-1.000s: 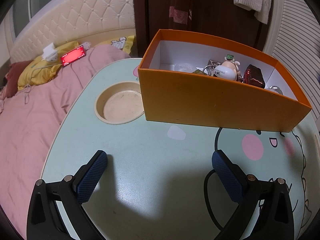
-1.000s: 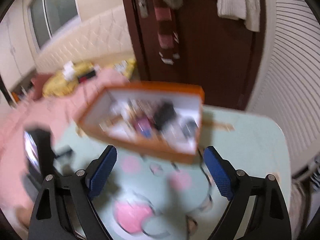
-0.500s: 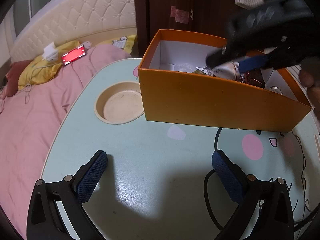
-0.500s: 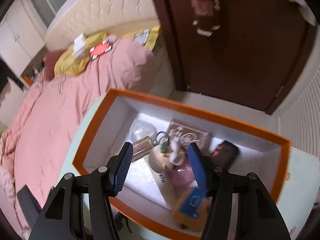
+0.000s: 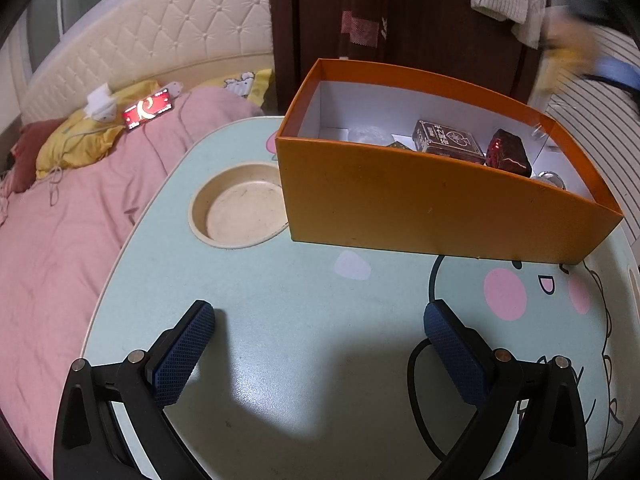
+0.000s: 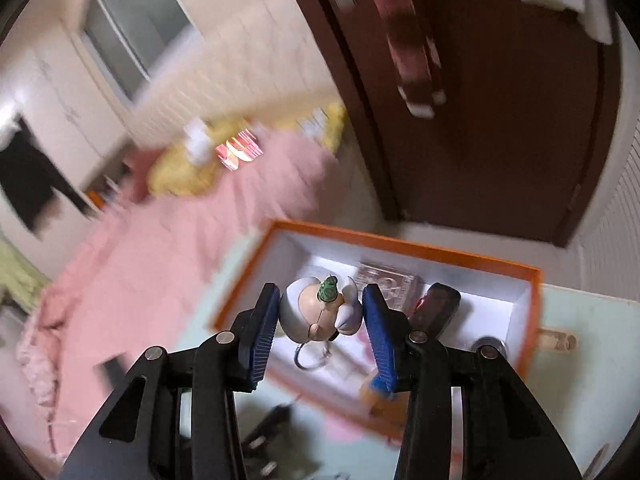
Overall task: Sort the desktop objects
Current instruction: 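Grasp the white figurine in the orange box with the right tool and set it on the table, then grasp the dark red case in the box with the left tool and lift it out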
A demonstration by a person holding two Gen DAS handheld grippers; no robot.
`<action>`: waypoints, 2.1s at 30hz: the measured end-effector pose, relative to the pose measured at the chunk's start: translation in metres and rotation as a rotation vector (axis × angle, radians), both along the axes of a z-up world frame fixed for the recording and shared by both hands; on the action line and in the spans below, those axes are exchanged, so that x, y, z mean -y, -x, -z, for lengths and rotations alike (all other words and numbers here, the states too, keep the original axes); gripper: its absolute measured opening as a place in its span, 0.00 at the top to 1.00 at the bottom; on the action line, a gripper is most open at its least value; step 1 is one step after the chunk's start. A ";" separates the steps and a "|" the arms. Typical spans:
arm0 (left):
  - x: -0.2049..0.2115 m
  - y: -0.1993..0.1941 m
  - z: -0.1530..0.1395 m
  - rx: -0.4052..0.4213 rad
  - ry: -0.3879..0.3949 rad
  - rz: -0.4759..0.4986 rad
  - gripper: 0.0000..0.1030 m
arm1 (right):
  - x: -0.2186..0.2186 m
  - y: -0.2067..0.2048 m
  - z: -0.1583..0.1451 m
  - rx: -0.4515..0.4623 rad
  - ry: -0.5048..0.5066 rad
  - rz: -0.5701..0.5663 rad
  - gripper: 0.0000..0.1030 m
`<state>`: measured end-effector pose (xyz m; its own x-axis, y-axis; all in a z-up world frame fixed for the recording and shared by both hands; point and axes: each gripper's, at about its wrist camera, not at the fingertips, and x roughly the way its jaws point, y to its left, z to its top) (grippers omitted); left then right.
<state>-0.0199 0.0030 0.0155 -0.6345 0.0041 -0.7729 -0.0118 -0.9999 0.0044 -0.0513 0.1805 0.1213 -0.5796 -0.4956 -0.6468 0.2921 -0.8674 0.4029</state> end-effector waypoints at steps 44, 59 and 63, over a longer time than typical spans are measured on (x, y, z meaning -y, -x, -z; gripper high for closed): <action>-0.143 0.206 -0.051 0.259 0.049 0.526 0.53 | -0.077 -0.133 0.075 -0.057 0.163 0.249 0.23; -0.111 0.209 -0.084 0.147 -0.105 0.543 0.75 | -0.077 -0.127 0.087 -0.026 0.164 0.249 0.23; -0.070 0.171 -0.125 0.049 -0.146 0.509 0.75 | -0.072 -0.127 0.083 -0.030 0.144 0.239 0.23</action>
